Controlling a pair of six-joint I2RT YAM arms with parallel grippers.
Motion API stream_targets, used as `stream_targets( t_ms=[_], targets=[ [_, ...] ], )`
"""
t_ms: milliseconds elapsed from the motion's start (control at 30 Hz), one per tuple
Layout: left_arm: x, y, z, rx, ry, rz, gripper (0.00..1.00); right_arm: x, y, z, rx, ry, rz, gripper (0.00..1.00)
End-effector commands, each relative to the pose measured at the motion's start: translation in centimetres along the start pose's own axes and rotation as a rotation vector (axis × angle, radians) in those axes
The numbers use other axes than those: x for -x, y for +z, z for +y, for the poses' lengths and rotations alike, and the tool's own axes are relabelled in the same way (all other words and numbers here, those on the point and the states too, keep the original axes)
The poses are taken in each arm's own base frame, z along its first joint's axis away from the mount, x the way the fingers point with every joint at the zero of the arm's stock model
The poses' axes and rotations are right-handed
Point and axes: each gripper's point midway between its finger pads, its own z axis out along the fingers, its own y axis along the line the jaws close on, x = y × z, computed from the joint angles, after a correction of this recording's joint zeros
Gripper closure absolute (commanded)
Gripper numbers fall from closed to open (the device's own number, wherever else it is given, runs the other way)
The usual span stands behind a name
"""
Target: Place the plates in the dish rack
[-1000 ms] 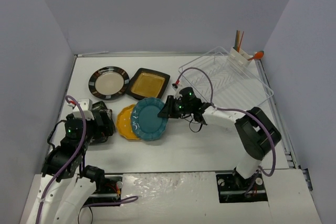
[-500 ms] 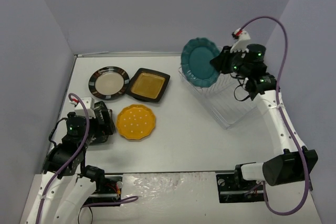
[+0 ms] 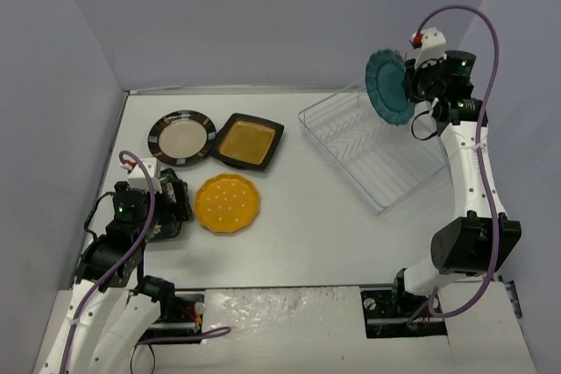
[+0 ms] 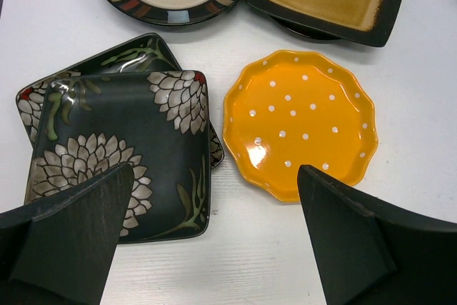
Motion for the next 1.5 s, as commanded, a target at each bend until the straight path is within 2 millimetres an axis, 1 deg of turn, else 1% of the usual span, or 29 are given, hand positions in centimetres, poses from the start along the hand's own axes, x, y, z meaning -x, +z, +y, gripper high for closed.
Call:
stream_targets(
  t_ms=[0, 133, 167, 267, 433, 500, 600, 733, 867, 1033, 1200, 1233, 1300, 1333, 1367, 1467],
  targets=[
    [2.4, 0.4, -0.2, -0.001, 0.011, -0.078, 0.03, 7.6, -0.3, -4.3, -0.158, -0.219, -0.207, 1.0],
    [2.2, 0.7, -0.2, 0.005, 0.015, -0.062, 0.03, 6.3, 1.6, -5.3, -0.196, -0.245, -0.167, 1.0],
    [2.2, 0.7, -0.2, 0.006, 0.017, -0.059, 0.03, 6.5, 1.8, -5.6, -0.208, -0.25, -0.18, 1.0],
    [2.0, 0.9, -0.2, 0.008, 0.019, -0.048, 0.03, 6.1, 2.9, -5.7, -0.212, -0.259, -0.18, 1.0],
    [2.0, 1.0, -0.2, 0.006, 0.018, -0.046, 0.03, 6.2, 3.6, -6.4, -0.237, -0.273, -0.19, 1.0],
    [2.0, 1.0, -0.2, 0.007, 0.018, -0.047, 0.03, 5.9, 4.1, -6.5, -0.236, -0.284, -0.18, 1.0],
    [2.0, 1.0, -0.2, 0.008, 0.018, -0.049, 0.03, 4.9, 5.3, -6.5, -0.227, -0.289, -0.158, 1.0],
    [2.0, 1.0, -0.2, 0.009, 0.016, -0.05, 0.03, 4.2, 6.6, -6.0, -0.19, -0.276, -0.154, 1.0],
    [2.0, 1.0, -0.2, 0.007, 0.016, -0.051, 0.03, 2.8, 8.1, -5.5, -0.154, -0.272, -0.133, 1.0],
    [1.9, 1.0, -0.2, 0.008, 0.018, -0.047, 0.03, 1.6, 9.3, -4.9, -0.12, -0.267, -0.121, 1.0],
    [1.9, 1.1, -0.2, 0.006, 0.019, -0.045, 0.03, -0.6, 11.0, -4.7, -0.1, -0.254, -0.084, 1.0],
    [1.9, 1.1, -0.2, 0.005, 0.019, -0.045, 0.03, -1.0, 11.3, -4.7, -0.097, -0.248, -0.076, 0.97],
    [1.9, 1.1, -0.3, 0.004, 0.018, -0.045, 0.03, -1.7, 11.7, -4.5, -0.086, -0.232, -0.066, 0.89],
    [1.9, 1.1, -0.3, 0.004, 0.017, -0.044, 0.03, -1.9, 11.8, -4.4, -0.082, -0.225, -0.064, 0.82],
    [1.9, 1.1, -0.3, 0.004, 0.018, -0.042, 0.03, -2.0, 11.9, -4.3, -0.08, -0.22, -0.063, 0.74],
    [1.9, 1.1, -0.3, 0.003, 0.014, -0.041, 0.03, -2.1, 11.8, -4.5, -0.091, -0.208, -0.059, 0.6]
  ],
)
